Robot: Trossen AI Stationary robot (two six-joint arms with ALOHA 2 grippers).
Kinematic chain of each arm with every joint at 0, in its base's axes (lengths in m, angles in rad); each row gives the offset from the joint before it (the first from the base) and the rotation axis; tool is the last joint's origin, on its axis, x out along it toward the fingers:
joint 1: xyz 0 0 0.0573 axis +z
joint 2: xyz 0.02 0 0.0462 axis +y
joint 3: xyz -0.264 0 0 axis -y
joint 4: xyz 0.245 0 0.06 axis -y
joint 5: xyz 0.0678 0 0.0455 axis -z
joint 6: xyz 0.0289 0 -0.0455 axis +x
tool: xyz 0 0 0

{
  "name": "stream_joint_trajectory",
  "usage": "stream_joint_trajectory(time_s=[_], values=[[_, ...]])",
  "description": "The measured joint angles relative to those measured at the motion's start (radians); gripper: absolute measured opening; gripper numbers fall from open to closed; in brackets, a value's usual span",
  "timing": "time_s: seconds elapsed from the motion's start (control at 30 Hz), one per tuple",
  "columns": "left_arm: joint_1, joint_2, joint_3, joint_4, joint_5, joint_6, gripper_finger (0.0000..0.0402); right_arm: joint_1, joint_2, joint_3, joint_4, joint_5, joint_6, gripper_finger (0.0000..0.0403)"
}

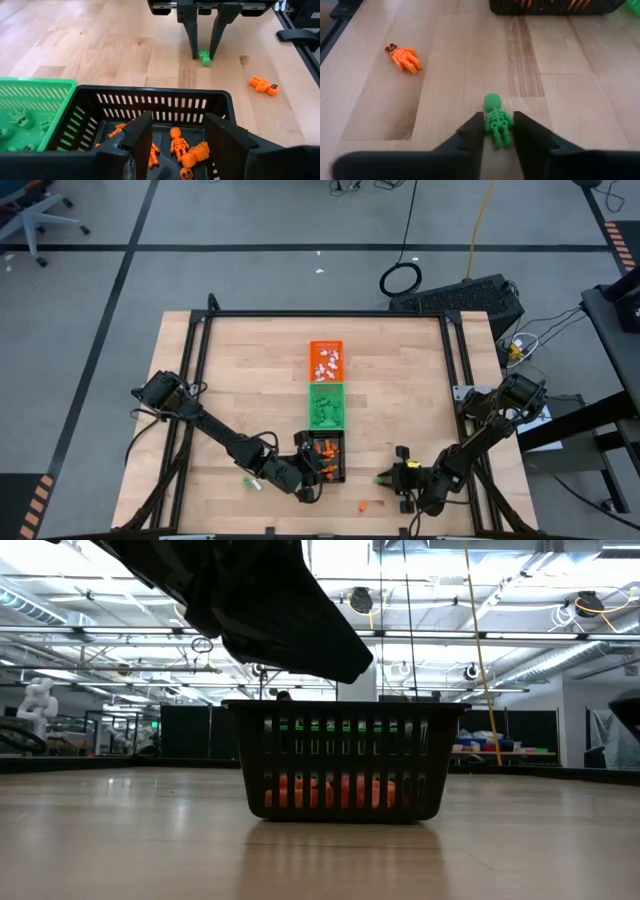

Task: Sort Halloween decoration
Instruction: Put the green skeleton toy into the green bin

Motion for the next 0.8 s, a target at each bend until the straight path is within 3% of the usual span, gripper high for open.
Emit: stream_joint_trajectory(time_s=[0.2, 0.5, 0.8], values=[[0.000, 0.000, 0.000, 0.002, -0.002, 0.015, 0.0177, 0.000, 0.001, 0.000, 0.001, -0.007, -0.023, 0.0013], [-0.008, 0.000, 0.000, 0.008, -0.002, 0.024, 0.0177, -0.001, -0.009, -0.003, 0.034, -0.009, -0.054, 0.0013], [-0.018, -0.001, 0.000, 0.007, -0.016, 0.039, 0.0177, -0.015, -0.134, -0.005, 0.027, 0.002, -0.223, 0.0006]])
